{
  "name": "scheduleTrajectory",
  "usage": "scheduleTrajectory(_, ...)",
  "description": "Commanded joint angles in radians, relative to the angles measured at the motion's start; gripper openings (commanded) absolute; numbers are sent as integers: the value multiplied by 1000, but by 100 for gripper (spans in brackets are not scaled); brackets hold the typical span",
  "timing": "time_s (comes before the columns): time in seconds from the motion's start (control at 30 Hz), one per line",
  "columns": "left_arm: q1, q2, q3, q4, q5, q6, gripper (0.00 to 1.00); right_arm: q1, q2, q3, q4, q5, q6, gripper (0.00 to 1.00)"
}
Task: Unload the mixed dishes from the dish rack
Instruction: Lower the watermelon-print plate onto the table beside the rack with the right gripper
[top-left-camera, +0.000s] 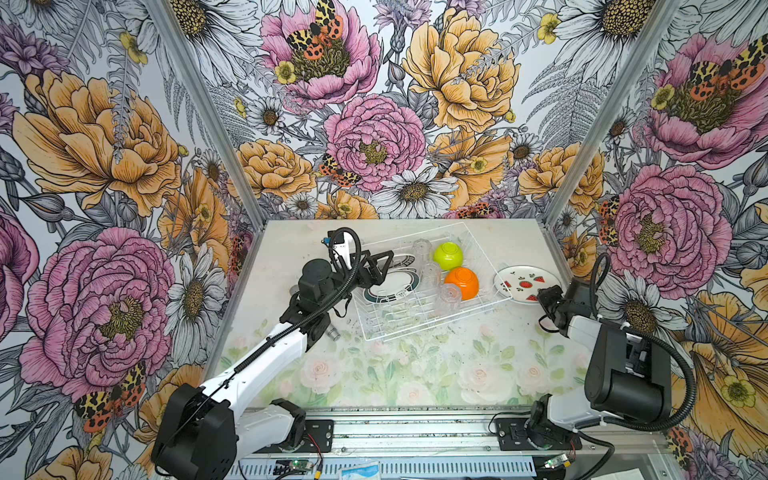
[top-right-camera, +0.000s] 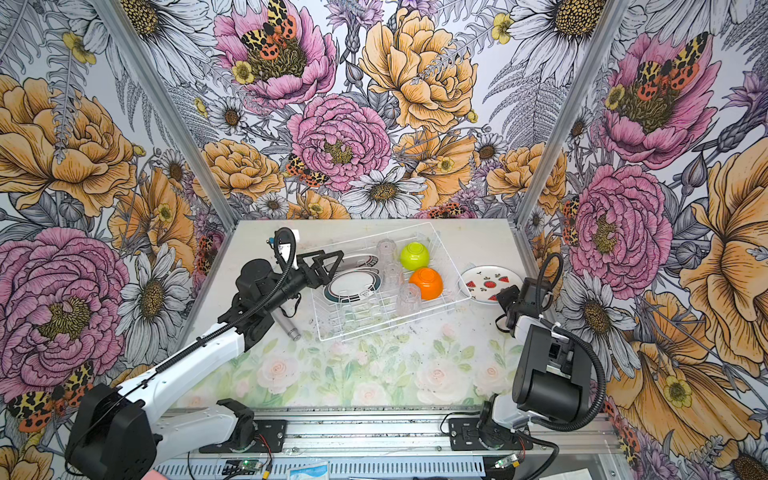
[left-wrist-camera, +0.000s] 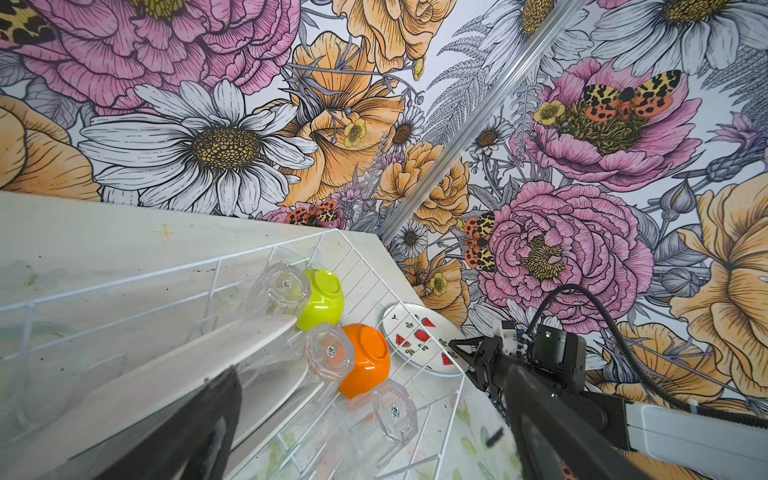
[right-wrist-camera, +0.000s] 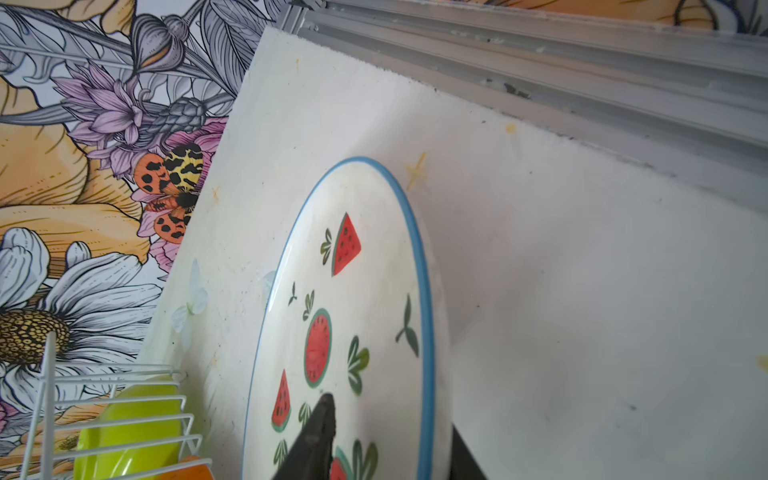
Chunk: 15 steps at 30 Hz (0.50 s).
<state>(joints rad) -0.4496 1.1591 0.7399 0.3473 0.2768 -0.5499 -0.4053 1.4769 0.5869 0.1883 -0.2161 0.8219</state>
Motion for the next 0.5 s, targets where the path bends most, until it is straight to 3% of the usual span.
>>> scheduleTrajectory(0.0, 6, -12, -4, 35, -17, 12, 99, 1, -4, 0, 45, 12, -13, 42)
scheduleTrajectory(0.17, 7, -2, -1, 36, -13, 7, 99, 1, -1, -2, 42, 5, -12, 52)
scheduleTrajectory(0.23, 9, 0, -4, 38, -16, 6, 99, 1, -7, 4, 16, 7, -24, 82)
scheduleTrajectory(0.27, 9, -1, -5, 38, -16, 5, 99, 2, -11, 10, -6, 14, -36, 88)
scheduleTrajectory(0.47, 13, 3, -6, 44, -11, 5, 99, 2, -64, 18, -80, 47, -62, 93)
